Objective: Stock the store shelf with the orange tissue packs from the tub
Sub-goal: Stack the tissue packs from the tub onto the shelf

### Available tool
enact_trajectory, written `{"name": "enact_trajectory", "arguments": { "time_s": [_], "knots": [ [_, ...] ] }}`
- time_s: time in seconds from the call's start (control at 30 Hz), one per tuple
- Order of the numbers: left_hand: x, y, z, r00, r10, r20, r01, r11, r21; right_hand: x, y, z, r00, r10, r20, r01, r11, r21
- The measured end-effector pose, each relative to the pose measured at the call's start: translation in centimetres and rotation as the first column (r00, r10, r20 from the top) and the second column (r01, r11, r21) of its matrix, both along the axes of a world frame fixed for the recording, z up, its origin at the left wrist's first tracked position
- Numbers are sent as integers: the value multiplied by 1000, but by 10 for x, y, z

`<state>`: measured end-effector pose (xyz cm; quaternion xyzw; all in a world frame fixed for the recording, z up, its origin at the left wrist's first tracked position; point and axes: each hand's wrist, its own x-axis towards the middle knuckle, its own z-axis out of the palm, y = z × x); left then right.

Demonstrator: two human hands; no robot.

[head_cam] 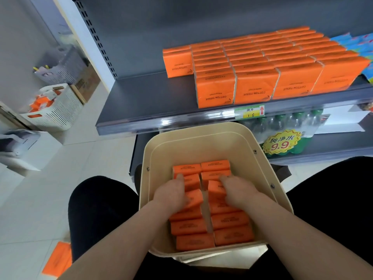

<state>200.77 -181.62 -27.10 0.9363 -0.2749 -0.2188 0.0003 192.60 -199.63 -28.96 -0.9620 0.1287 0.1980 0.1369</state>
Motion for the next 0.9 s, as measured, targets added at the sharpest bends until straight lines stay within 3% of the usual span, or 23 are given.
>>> {"name": "enact_trajectory", "arguments": {
  "time_s": [0.17, 0.3, 0.4, 0.53, 0.73, 0.9],
  "knots": [
    [-8, -2, 1, 988, -92, 125, 96, 995, -31, 2, -1, -2, 1000, -1, 22, 1, 1000, -20],
    [-12, 1, -8, 988, -141, 65, 127, 974, 187, 1, 1, -3, 999, 16, 30, -15, 999, -37],
    [-9, 5, -12, 985, -141, 97, 115, 966, 232, 1, 1, 0, 999, 34, 41, -32, 998, -50],
    [2, -1, 10, 981, -107, 159, 86, 988, 131, 8, 1, 27, 983, 47, 178, -29, 994, -102],
    [35, -17, 86, 924, -109, 365, 128, 991, -29, 27, -30, 106, 911, 126, 394, -14, 962, -274],
    [68, -34, 150, 896, 31, 442, 65, 978, -199, 50, -57, 156, 871, 150, 468, 22, 939, -342]
  ]
}}
